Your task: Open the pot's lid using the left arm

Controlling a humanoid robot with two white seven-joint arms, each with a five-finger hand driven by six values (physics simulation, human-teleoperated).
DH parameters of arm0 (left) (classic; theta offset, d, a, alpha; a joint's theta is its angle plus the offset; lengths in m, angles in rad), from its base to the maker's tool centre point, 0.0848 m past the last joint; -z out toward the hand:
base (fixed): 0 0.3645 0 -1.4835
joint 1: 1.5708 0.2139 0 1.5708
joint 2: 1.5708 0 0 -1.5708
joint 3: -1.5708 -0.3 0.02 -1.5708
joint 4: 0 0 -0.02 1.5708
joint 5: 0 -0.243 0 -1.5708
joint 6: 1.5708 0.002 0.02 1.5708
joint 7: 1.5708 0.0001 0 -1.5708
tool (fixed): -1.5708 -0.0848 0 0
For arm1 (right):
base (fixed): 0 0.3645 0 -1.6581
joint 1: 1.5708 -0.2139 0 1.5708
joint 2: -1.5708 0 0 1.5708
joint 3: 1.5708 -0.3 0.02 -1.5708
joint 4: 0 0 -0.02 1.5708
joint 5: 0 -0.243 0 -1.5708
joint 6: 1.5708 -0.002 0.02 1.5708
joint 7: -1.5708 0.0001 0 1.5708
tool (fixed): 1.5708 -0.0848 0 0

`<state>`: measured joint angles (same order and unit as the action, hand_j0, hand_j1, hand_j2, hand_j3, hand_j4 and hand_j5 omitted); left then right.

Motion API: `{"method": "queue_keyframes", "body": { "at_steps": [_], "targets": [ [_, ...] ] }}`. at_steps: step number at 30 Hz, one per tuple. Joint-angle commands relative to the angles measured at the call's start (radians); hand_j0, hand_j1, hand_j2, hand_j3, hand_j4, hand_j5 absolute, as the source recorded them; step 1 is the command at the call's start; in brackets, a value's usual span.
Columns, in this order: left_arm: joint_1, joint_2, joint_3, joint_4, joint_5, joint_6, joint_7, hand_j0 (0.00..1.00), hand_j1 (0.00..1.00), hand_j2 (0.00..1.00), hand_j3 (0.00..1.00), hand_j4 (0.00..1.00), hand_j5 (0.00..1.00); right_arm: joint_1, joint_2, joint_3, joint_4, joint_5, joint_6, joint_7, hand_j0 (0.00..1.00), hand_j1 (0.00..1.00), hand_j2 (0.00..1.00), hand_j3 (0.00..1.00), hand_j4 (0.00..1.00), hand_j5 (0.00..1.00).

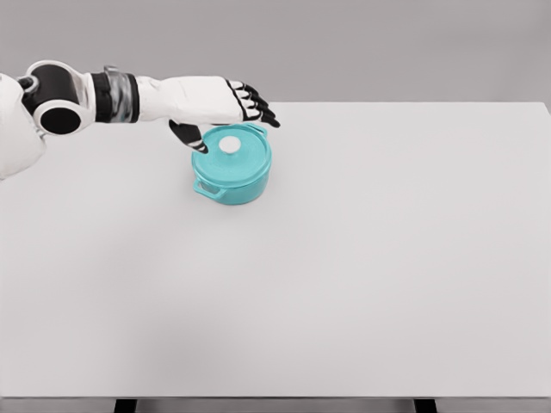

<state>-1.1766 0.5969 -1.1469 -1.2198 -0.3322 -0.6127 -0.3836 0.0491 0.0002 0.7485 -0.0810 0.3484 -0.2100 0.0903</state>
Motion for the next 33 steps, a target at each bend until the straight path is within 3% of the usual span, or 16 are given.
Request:
{"method": "queue_keyframes", "body": {
  "at_steps": [1, 14, 26, 33],
  "targets": [
    [0.0, -0.031, -0.007, 0.029, -0.005, 0.002, 0.0, 1.0, 1.0, 1.0, 1.0, 1.0, 1.0, 0.0, 0.0, 0.0, 0.0, 0.0, 0.0, 0.0, 1.0, 1.0, 1.0, 1.0, 1.0, 1.0],
    [0.006, -0.083, -0.022, 0.128, -0.071, 0.002, 0.0, 0.95, 0.95, 0.95, 0.95, 0.95, 0.95, 0.0, 0.0, 0.0, 0.0, 0.0, 0.0, 0.0, 1.0, 1.0, 1.0, 1.0, 1.0, 1.0],
    [0.011, -0.097, -0.04, 0.157, -0.093, 0.002, 0.002, 0.88, 0.88, 0.88, 0.88, 0.88, 0.88, 0.0, 0.0, 0.0, 0.0, 0.0, 0.0, 0.0, 1.0, 1.0, 1.0, 1.0, 1.0, 1.0],
    [0.011, -0.097, -0.048, 0.157, -0.094, 0.002, 0.0, 0.74, 0.74, 0.74, 0.74, 0.74, 0.74, 0.0, 0.0, 0.0, 0.0, 0.0, 0.0, 0.0, 1.0, 1.0, 1.0, 1.0, 1.0, 1.0]
  ]
}}
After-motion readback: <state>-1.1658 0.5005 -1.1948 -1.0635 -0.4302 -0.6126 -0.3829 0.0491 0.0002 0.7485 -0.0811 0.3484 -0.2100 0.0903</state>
